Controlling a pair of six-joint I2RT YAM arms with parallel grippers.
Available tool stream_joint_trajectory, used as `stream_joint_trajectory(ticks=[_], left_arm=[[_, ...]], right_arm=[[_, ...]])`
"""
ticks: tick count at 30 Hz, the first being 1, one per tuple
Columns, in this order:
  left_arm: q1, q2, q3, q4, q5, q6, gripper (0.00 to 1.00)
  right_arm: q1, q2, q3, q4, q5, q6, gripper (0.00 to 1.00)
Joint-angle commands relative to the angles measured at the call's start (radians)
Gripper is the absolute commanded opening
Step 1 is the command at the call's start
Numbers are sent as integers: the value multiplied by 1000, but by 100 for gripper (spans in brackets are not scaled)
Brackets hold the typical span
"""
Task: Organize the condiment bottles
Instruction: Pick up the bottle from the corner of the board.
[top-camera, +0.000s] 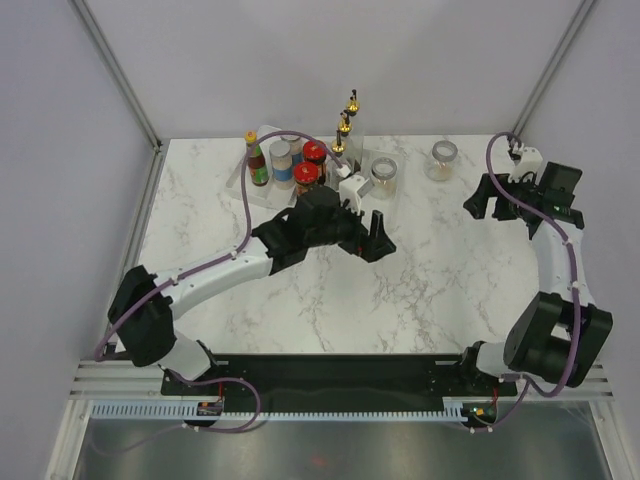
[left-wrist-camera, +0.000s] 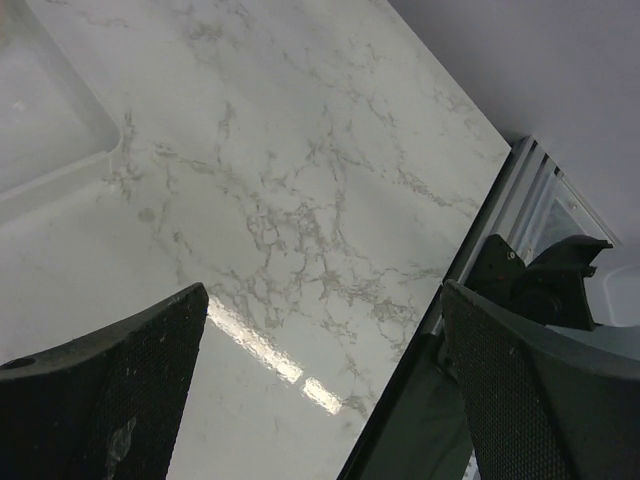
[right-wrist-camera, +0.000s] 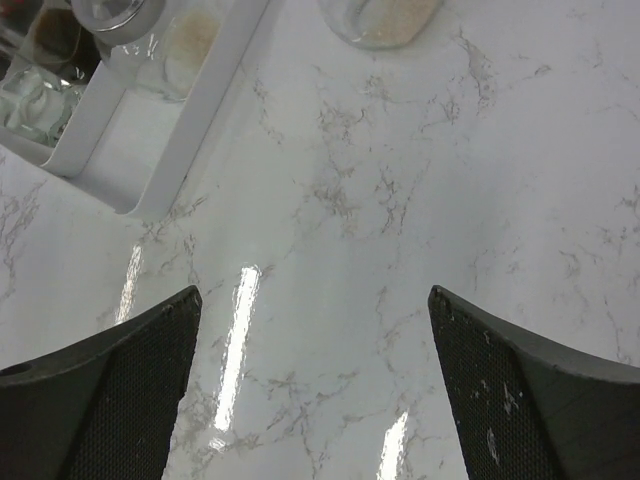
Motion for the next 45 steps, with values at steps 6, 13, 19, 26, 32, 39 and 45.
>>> stream_joint_trajectory(ticks=[6,13,19,26,32,39,45], left_arm=[[-86,122,129,46,-64,-34,100],[-109,-24,-15,6,-154,19,100],[-106,-291,-153,-199,-364,145,100],[-60,-524,-234,-440,-615,199,100],[28,-662,-267,-522,-656,259,100],[31,-740,-380,-520,-705,279,100],[29,-757,-399,-509,-733,285,100]], right_arm=[[39,342,323,-3,-56,97,96],[189,619,643,-3,222,211,96],[326,794,843,-8,639,268,98],[345,887,915,-8,755,305,98],[345,927,948,-6,785,307,98],[345,959,971,-6,767,316,97],[345,992,1011,-6,738,333,83]])
